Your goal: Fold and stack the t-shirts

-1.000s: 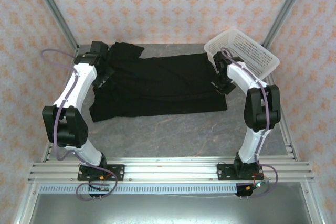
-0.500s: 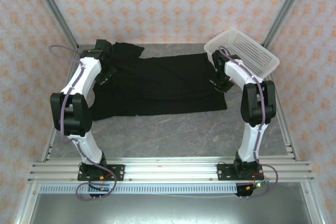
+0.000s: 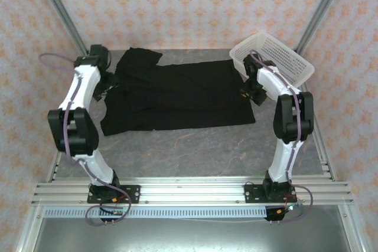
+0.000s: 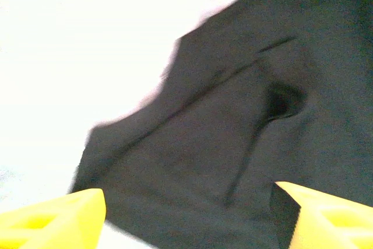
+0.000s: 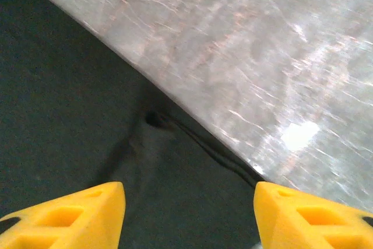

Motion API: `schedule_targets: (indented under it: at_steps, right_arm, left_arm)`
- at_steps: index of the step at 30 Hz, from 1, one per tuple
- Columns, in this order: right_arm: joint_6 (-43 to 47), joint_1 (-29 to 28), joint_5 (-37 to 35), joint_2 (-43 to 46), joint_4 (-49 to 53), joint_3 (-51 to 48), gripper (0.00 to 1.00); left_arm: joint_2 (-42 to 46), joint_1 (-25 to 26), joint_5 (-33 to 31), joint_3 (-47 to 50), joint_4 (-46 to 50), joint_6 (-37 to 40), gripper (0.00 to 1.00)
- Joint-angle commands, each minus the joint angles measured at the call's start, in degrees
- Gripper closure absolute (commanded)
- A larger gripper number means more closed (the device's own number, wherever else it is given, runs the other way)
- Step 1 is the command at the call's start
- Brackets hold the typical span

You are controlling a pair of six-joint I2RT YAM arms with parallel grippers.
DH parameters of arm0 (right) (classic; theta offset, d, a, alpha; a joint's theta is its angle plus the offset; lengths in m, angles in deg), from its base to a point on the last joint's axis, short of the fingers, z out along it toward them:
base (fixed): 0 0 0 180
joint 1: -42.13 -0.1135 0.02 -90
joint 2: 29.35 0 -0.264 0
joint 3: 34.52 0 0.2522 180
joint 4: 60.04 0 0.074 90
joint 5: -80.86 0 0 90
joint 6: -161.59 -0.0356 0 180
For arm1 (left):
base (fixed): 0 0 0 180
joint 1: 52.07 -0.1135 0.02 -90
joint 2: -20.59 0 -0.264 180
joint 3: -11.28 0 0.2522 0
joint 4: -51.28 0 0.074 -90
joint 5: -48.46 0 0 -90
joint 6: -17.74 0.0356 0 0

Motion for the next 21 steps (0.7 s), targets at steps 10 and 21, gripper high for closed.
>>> schedule_targets:
  at_steps: [10, 21]
  right_arm:
    - [-0.54, 0.50, 10.34, 13.75, -11.67, -24.83, 0.38]
    - [-0.60, 2.07, 7.68, 6.01, -13.15, -23.23, 0.52]
  left_arm:
    - [10.82, -8.41, 12.19, 28.70, -3.00, -9.04, 0.37]
    - [-0.45, -10.39, 7.97, 24.71, -10.89, -9.06, 0.58]
